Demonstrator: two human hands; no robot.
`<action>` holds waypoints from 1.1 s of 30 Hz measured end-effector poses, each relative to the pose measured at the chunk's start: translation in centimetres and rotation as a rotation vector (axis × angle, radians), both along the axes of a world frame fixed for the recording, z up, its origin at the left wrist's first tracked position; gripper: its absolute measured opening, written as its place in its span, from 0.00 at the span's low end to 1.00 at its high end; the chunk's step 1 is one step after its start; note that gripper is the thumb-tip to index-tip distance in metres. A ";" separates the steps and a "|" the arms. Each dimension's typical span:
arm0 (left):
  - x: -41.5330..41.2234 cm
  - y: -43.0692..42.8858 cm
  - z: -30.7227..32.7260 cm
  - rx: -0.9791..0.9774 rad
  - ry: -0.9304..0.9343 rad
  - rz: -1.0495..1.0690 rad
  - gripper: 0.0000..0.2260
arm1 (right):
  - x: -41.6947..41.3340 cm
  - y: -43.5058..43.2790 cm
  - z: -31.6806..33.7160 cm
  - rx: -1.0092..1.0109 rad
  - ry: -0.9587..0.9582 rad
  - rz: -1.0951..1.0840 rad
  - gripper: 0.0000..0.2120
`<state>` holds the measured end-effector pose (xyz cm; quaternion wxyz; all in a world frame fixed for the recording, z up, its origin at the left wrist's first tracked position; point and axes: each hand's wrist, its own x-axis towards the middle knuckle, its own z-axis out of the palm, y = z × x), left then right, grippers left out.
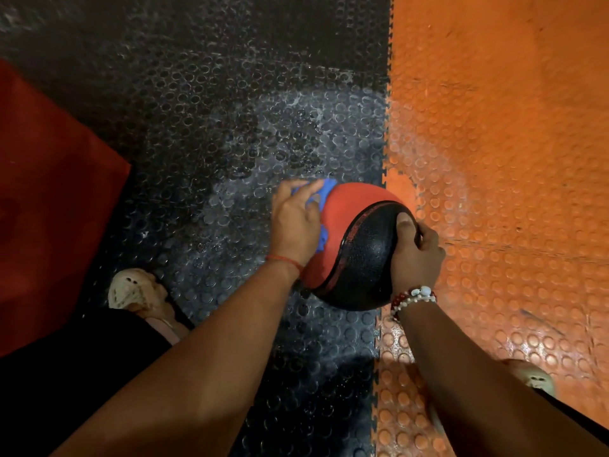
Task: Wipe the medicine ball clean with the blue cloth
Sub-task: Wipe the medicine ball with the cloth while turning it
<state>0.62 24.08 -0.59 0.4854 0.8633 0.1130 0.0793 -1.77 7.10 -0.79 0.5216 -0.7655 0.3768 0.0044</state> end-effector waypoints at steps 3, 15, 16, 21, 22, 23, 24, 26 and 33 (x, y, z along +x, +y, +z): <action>0.3 1.7 -1.7 -0.125 0.250 0.137 0.13 | -1.1 0.5 0.0 -0.030 -0.041 0.004 0.25; -2.7 2.5 0.1 -0.055 0.097 0.111 0.13 | -3.5 3.2 0.1 -0.231 -0.147 0.182 0.38; -2.8 1.8 1.1 -0.020 0.027 0.046 0.13 | -3.9 3.3 0.1 -0.227 -0.159 0.183 0.38; -1.1 -0.4 2.9 0.032 0.010 -0.137 0.13 | -5.5 4.0 0.3 -0.257 -0.228 0.233 0.38; -0.6 -0.3 3.1 -0.009 0.077 -0.099 0.13 | -5.8 3.9 0.2 -0.260 -0.241 0.241 0.37; -0.1 -0.1 3.4 -0.051 0.128 -0.069 0.12 | -6.2 3.8 0.0 -0.264 -0.251 0.251 0.37; 0.2 -0.1 3.8 -0.093 0.173 -0.061 0.12 | -6.5 3.8 -0.1 -0.270 -0.255 0.263 0.36; 0.5 -0.8 4.7 -0.212 0.240 -0.071 0.12 | -7.2 3.6 -0.1 -0.277 -0.255 0.297 0.36; 0.5 -2.2 7.1 -0.335 0.381 -0.184 0.16 | -8.8 3.3 0.5 -0.242 -0.281 0.413 0.32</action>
